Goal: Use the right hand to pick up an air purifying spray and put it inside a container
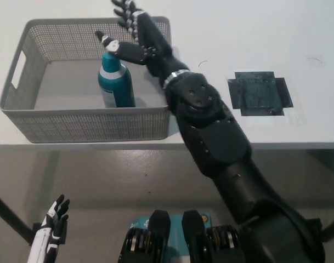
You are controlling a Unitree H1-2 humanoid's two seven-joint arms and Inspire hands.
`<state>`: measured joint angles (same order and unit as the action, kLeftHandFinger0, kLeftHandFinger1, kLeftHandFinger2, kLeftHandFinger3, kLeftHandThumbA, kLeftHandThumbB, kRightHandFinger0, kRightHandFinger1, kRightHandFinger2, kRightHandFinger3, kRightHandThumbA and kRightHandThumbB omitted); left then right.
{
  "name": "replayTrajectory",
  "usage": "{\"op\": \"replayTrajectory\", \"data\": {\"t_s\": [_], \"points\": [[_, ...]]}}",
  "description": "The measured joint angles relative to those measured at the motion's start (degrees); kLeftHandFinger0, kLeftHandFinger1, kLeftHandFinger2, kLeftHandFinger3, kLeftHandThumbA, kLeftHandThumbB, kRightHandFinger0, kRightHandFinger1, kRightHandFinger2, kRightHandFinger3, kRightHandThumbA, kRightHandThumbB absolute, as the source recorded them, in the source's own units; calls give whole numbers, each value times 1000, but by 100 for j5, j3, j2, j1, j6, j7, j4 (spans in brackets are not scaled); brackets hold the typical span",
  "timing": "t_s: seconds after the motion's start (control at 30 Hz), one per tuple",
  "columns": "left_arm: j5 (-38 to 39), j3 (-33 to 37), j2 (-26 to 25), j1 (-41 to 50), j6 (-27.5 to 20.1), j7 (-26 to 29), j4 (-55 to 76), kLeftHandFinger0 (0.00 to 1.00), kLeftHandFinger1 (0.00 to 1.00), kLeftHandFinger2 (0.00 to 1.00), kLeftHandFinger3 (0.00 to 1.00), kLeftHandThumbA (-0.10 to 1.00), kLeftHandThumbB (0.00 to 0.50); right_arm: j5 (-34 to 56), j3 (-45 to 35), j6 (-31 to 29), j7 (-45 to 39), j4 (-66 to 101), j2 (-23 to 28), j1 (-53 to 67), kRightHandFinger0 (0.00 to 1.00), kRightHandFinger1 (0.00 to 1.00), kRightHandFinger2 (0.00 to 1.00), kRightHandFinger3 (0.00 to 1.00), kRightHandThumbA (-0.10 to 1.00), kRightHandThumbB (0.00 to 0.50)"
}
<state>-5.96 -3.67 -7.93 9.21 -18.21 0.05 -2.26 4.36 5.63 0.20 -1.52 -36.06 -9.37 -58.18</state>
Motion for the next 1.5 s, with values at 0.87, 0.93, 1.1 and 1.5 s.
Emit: {"op": "replayTrajectory", "data": {"t_s": [0.87,0.93,1.1,1.5], "points": [[1,-37,27,3,8,8,-98,1000,1000,1000,1000,1000,258,109,-247,-355,-338,3842,2216,6006,1000,1000,1000,1000,639,388],[1,-62,30,6,1,10,-121,1000,1000,1000,1000,1000,248,112,-251,-499,-392,3507,2304,6369,1000,1000,1000,1000,640,420],[8,-206,37,139,-50,25,-139,1000,1000,1000,1000,1000,268,151,-438,-851,-483,3012,2338,6683,1000,1000,1000,1000,639,436],[29,-265,42,78,-66,11,-151,1000,1000,1000,1000,1000,261,295,-624,-1172,-539,3038,2197,6470,1000,1000,1000,1000,707,500]]}}
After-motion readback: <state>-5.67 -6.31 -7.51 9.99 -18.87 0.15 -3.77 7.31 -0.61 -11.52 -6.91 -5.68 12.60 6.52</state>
